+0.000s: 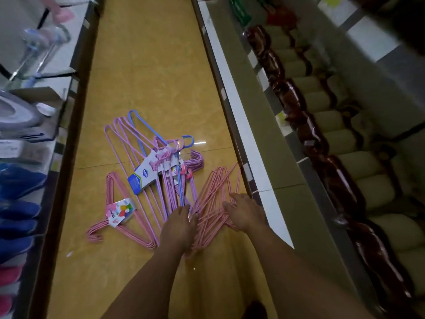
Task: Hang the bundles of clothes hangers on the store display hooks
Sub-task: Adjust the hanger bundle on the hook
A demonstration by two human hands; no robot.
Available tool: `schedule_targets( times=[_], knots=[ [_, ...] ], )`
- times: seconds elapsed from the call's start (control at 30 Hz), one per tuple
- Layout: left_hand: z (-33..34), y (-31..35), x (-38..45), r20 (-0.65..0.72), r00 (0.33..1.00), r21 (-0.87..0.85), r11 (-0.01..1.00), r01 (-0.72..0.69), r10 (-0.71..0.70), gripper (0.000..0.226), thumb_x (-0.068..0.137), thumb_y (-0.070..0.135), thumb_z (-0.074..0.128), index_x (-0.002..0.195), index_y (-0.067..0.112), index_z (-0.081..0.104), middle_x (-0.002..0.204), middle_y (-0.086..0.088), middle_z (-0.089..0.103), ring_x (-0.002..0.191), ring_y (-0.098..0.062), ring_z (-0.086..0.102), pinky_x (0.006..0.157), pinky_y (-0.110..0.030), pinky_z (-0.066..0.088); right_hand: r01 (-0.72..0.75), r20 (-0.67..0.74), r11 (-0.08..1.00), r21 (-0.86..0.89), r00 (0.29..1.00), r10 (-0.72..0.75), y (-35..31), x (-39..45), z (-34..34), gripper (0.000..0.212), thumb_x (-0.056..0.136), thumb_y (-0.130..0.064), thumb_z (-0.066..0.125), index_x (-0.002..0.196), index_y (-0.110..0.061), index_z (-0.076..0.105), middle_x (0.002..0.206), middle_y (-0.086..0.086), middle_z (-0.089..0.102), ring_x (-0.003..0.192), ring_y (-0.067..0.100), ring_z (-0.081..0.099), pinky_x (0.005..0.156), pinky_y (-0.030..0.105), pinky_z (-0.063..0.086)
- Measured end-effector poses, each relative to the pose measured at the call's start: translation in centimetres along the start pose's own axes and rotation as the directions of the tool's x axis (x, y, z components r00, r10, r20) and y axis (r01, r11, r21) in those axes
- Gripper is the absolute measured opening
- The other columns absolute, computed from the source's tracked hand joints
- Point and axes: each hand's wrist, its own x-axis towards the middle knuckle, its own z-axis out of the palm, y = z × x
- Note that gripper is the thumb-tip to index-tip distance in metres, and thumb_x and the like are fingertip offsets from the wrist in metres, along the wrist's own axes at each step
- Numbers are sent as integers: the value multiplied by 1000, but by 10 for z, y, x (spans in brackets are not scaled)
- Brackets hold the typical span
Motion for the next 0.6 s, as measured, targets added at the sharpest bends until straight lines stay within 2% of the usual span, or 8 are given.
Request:
schedule_targets(
  times=[0.43,0.6],
  knots=[
    [181,-84,157,-46,998,10,999,-51,51,47,100,27,38,145,14,35,143,-9,42,129,-26,41,104,-35,35,25,92,1000,19,995,-26,75,184,178,49,98,-45,40,140,-21,42,145,7,44,132,29,40,106,42,36],
    [216,-99,190,-69,993,29,995,-96,98,47,98,25,39,144,12,36,142,-11,44,128,-27,42,105,-34,35,59,135,998,-13,989,-57,77,220,219,52,98,-42,40,144,-18,35,149,8,37,132,30,40,106,41,37]
  ],
)
